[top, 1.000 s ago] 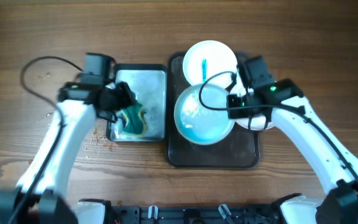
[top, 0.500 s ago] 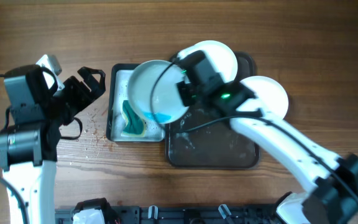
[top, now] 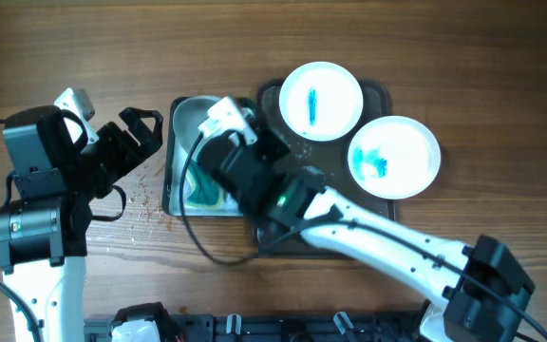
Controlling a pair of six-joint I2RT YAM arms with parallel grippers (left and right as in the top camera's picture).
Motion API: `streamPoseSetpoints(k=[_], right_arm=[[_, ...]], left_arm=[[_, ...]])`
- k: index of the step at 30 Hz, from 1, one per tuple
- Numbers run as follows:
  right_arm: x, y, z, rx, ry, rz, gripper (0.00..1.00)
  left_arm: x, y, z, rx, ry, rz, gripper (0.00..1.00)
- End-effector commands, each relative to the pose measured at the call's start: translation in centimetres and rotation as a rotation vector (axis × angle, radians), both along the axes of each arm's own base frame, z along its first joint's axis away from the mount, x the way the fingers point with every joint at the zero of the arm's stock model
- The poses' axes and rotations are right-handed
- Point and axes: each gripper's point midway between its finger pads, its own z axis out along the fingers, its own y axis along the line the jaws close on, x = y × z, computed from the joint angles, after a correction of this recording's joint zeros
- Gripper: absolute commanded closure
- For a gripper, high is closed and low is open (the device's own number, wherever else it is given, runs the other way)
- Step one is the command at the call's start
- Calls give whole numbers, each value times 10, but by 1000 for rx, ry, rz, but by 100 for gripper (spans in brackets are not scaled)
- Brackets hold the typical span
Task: Clean dirty plates on tray and stack at the side
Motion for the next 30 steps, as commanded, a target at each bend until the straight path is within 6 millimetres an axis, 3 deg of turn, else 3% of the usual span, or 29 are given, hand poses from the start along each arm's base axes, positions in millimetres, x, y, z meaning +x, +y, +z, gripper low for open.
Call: streamPoseSetpoints(k=[1,7,30], right_arm=[[-7,-12,31,-110,-135,-83,96],[-19,-3,34,-139,-156,-61,96],[-13,9,56,-259,-233,20,96]], left_arm=[[0,-2,7,-7,-19,-12,0],[0,-2,7,-7,-19,-12,0],[0,-2,7,-7,-19,-12,0]])
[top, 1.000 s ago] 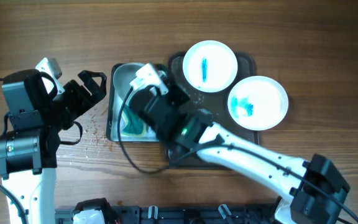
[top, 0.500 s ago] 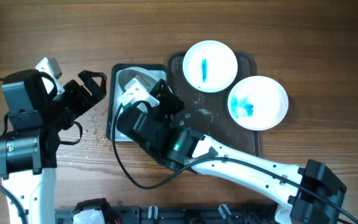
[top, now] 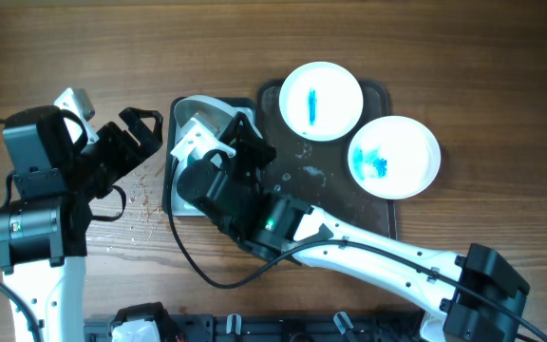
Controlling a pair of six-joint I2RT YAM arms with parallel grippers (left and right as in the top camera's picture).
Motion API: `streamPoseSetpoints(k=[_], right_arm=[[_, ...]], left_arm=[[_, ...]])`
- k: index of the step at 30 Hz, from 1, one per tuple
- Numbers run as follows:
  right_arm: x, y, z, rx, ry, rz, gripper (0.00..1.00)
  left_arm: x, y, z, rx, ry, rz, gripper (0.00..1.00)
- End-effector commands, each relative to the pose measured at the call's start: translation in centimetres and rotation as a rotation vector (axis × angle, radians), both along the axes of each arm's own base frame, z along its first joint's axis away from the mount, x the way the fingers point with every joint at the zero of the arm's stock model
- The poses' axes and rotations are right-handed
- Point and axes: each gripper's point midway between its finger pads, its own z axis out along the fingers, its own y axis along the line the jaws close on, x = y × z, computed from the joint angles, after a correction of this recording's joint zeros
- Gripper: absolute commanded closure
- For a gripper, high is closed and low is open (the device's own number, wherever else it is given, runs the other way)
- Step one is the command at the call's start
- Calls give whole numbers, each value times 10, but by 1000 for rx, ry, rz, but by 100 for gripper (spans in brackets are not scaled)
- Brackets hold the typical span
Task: Clean dirty plates on tray and stack at the side
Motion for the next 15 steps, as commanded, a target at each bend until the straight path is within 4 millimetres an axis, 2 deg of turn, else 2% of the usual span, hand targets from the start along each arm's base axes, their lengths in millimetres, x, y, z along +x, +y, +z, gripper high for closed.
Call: streamPoseSetpoints(k=[1,15], right_arm=[[0,-2,16,-17,-33,-6,96],[1,-2,17,-31,-36,-1,96]], left_arm=[[0,-2,7,-7,-18,-12,0],[0,-2,7,-7,-18,-12,0]])
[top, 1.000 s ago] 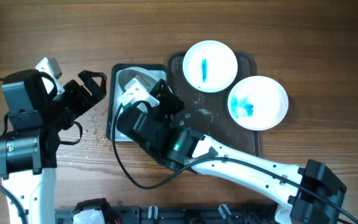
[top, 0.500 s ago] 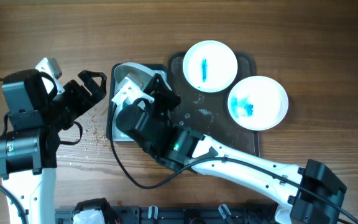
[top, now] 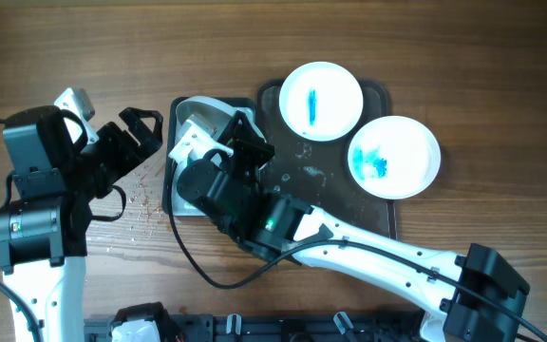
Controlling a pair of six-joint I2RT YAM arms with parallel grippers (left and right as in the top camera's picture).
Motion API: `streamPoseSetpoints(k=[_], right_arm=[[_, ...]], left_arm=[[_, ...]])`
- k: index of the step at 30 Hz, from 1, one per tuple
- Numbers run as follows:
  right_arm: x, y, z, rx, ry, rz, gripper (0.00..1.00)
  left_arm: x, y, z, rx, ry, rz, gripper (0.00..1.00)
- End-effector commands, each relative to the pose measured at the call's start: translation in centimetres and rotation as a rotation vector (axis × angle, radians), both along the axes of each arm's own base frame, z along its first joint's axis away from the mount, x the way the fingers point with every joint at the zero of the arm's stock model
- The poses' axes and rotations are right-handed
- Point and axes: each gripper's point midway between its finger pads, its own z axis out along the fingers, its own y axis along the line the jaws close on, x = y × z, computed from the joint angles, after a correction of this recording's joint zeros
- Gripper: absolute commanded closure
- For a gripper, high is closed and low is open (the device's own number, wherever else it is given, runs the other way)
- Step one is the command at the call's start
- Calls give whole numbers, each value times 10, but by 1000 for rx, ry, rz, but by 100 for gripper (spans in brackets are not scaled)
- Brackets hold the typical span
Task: Clean dirty plates on tray and stack at the side
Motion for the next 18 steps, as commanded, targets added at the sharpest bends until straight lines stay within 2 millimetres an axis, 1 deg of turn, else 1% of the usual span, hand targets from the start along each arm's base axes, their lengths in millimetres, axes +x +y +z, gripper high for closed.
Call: streamPoseSetpoints(k=[1,15,18], right_arm=[[0,-3,15,24,-28,-19,96],[0,-3,15,25,-28,-19,96],[0,-3,15,53,-27,-27,96]], left_arm=[[0,-1,7,-6,-18,-11,0],[0,-1,7,-6,-18,-11,0],[0,-1,7,-6,-18,-11,0]])
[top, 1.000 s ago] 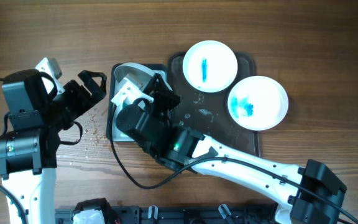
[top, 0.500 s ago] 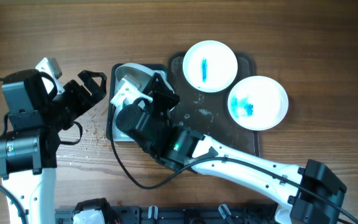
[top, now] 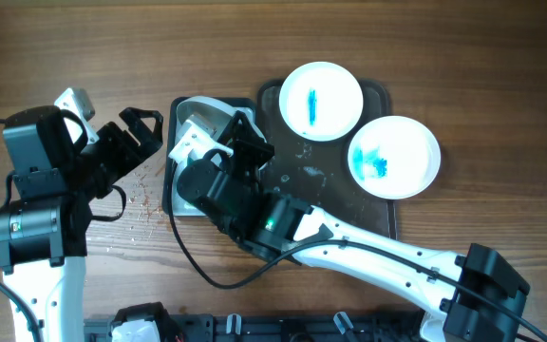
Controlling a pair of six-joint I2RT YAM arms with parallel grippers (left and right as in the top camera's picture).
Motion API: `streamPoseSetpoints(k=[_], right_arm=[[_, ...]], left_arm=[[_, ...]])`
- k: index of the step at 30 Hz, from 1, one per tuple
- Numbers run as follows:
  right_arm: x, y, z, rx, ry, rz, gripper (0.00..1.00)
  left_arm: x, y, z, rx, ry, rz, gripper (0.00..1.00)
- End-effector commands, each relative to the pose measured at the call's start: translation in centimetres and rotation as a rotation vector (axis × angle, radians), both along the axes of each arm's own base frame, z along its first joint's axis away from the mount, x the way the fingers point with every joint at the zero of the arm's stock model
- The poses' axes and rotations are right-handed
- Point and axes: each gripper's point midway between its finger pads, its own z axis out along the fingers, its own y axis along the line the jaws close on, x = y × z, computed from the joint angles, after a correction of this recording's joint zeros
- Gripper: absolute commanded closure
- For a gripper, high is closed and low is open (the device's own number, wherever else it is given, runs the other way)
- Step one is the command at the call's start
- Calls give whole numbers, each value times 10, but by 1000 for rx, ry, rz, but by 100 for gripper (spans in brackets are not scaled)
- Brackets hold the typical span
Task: Clean dirty plates on tray and stack at the side
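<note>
Two white plates lie on the dark tray (top: 316,180). The far plate (top: 321,100) carries a blue streak. The near right plate (top: 394,157) has a blue smear on its left half. My right gripper (top: 207,176) points down into the grey basin (top: 207,109) left of the tray. Its own wrist hides its fingers and the basin's inside. My left gripper (top: 141,128) hovers open and empty just left of the basin.
Water drops and crumbs (top: 145,204) speckle the wooden table (top: 112,47) left of the basin. The right arm's forearm (top: 378,252) crosses the tray's near edge. The left arm's base (top: 31,218) stands at the near left.
At first my right gripper was over the basin's far part, with a green sponge showing in the near part. A second later it had shifted nearer and left, covering the sponge, and it has stayed there. The left arm and both plates have not moved.
</note>
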Motion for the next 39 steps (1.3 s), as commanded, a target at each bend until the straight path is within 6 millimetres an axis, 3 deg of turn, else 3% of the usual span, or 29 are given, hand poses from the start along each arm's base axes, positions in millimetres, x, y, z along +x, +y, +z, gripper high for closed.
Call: streamPoseSetpoints(k=[1,4,7,9,12,14,15,16,18,19,20,21,25,29,39], right_arm=[[1,-4,14,101,-24,-43,96],[8,-16,6,289,2,-128,96],[11,-14,-29,435,188,-115,96],[12,-11,-47,420,303,-59,96],[21,-35,-34,405,225,-148,96],[20,-29,-30,405,222,-119,96],[18,-22,-30,306,229,-50,96],[20,-27,-26,216,193,-47,96],[29,-47,-5,236,69,-169,96],[29,-42,-2,252,69,-147,96],[23,-24,-8,163,114,-30,96],[20,-19,-8,104,112,3,96],[22,-27,11,161,20,-85,96],[17,-20,15,83,5,-43,96],[9,-12,16,101,0,-27,96]], left_arm=[[0,-1,7,-5,-18,-10,0],[0,-1,7,-5,-18,-10,0],[0,-1,7,-5,-18,-10,0],[0,-1,7,-5,-18,-10,0],[0,-1,7,-4,-18,-10,0],[0,-1,7,-5,-18,-10,0],[0,-1,7,-5,-18,-10,0],[0,-1,7,-5,-18,-10,0],[0,-1,7,-5,-18,-10,0],[0,-1,7,-5,-18,-10,0],[0,-1,7,-5,-18,-10,0],[0,-1,7,-5,-18,-10,0],[0,-1,7,-5,-18,-10,0],[0,-1,7,-5,-18,-10,0],[0,-1,7,-5,-18,-10,0]])
